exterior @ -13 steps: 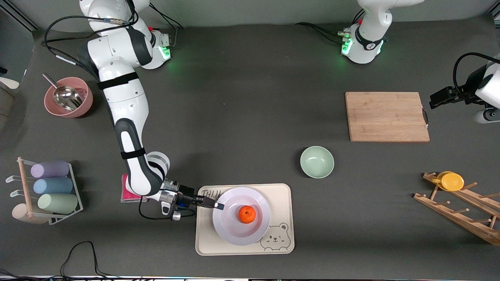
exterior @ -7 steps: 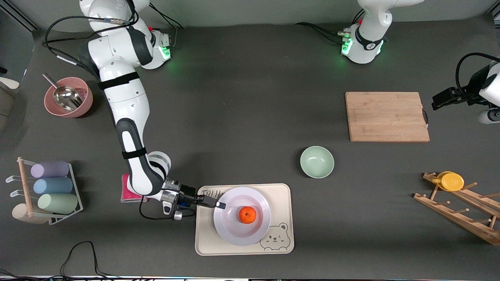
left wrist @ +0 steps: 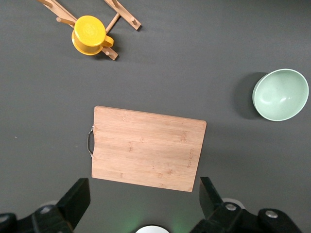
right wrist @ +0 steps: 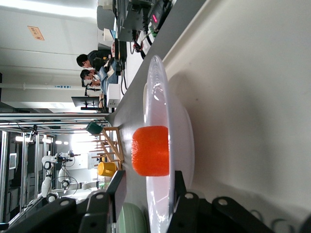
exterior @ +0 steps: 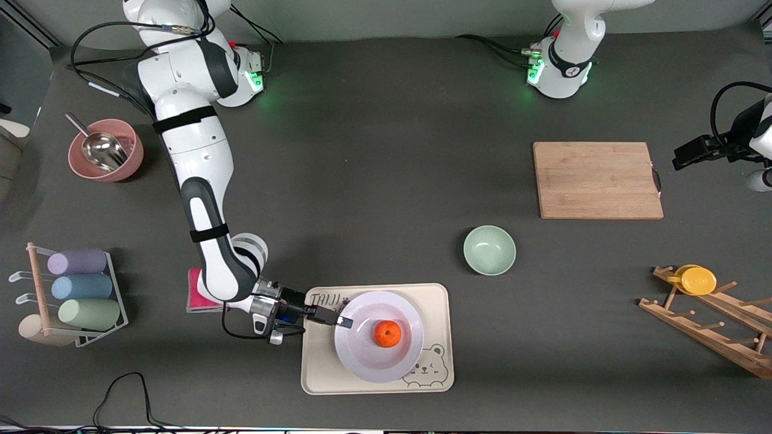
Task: Place orange and plate with both arms
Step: 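Lower the plate onto the tray and open the right gripper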
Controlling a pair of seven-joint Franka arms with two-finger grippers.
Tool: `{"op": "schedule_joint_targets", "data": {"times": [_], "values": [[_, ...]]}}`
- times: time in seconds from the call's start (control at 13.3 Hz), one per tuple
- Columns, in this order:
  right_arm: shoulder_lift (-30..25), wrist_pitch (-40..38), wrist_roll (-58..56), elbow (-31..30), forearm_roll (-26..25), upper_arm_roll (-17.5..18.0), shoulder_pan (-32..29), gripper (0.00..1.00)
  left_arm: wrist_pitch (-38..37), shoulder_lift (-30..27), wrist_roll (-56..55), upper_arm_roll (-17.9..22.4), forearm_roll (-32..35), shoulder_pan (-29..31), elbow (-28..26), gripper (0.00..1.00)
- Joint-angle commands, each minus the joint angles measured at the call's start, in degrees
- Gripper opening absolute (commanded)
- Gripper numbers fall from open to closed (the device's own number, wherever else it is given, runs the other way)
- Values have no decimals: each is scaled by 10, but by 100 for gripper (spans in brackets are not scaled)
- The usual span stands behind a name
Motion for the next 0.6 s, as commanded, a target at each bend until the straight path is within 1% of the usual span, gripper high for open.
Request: {"op": "schedule_joint_targets", "data": {"times": [0.0, 0.07, 0.3, 0.45, 0.53], "values": [[-28, 8, 24, -22, -56, -4, -1, 47, 1, 0, 11, -2, 2, 4, 3, 100], [-36, 8, 25, -31, -70, -7, -3, 48, 1, 0, 11, -1, 2, 4, 3, 100], [-53, 0, 23, -55, -110, -12, -18, 48, 1, 0, 11, -1, 2, 4, 3, 100], [-60, -13, 22, -64, -126, -13, -24, 49, 1, 0, 11, -2, 2, 4, 4, 100], [-65, -22, 24, -69, -135, -20, -30, 49, 0, -1, 11, -1, 2, 4, 4, 100]]}}
